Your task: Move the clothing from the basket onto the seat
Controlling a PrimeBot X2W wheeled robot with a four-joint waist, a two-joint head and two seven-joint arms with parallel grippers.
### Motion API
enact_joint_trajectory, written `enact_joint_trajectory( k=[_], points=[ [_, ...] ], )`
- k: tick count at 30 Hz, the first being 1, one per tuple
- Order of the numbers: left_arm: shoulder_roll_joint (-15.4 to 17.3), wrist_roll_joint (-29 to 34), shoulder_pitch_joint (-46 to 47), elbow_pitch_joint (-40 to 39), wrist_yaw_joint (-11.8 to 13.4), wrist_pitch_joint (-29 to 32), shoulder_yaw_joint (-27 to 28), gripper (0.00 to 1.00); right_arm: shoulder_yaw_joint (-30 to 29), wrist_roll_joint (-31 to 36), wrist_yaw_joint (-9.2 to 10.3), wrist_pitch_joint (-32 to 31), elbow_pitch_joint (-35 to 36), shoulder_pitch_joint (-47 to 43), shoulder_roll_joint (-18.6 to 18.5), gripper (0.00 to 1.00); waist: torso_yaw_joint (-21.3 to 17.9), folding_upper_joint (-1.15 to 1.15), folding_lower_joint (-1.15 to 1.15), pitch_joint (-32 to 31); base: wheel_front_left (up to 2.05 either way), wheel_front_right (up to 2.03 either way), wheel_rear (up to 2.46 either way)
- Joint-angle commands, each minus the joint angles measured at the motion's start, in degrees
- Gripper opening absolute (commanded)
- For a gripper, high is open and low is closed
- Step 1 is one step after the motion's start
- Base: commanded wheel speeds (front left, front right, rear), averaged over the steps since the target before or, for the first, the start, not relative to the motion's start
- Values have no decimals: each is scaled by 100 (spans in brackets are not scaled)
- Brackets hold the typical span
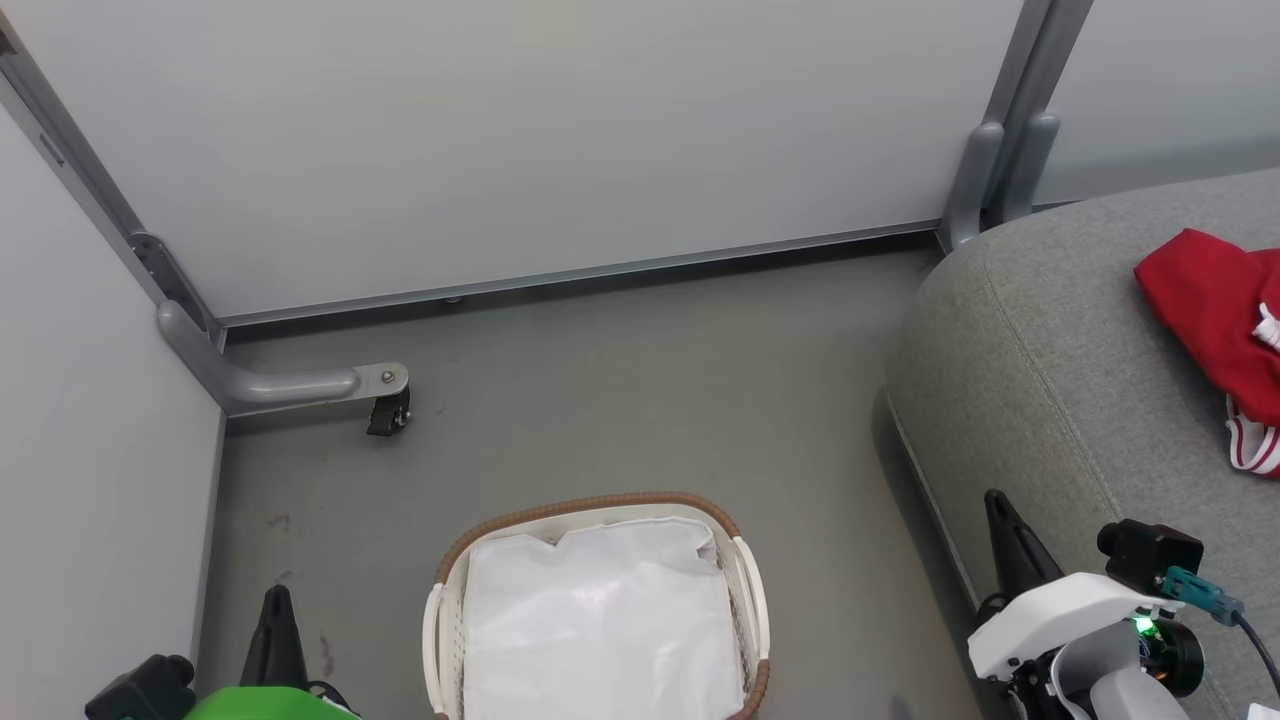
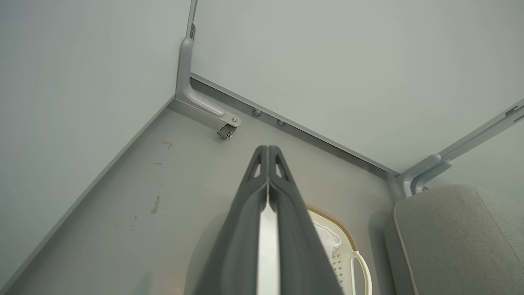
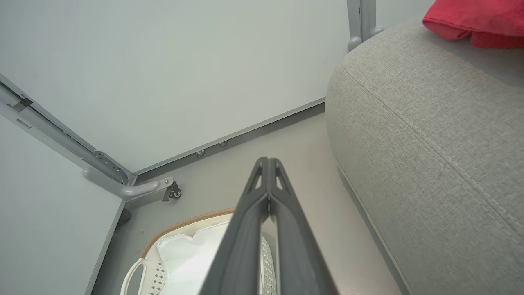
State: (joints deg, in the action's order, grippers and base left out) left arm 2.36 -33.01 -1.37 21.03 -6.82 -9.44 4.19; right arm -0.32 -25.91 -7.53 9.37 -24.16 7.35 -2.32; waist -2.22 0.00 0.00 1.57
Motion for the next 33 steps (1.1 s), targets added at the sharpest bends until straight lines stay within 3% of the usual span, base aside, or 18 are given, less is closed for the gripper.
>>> enact_joint_trajectory(
  k=[1, 33],
  points=[
    [29, -237, 195, -105, -19, 43, 37, 0, -40, -252, 1, -47, 133, 16, -30, 0, 3, 0, 0, -2, 0, 0, 0],
    [47, -2599, 453, -365, -43, 689, 120, 0, -283, -2895, 3, -689, 515, -36, -49, 0, 70, 0, 0, -44, 0, 0, 0]
  ],
)
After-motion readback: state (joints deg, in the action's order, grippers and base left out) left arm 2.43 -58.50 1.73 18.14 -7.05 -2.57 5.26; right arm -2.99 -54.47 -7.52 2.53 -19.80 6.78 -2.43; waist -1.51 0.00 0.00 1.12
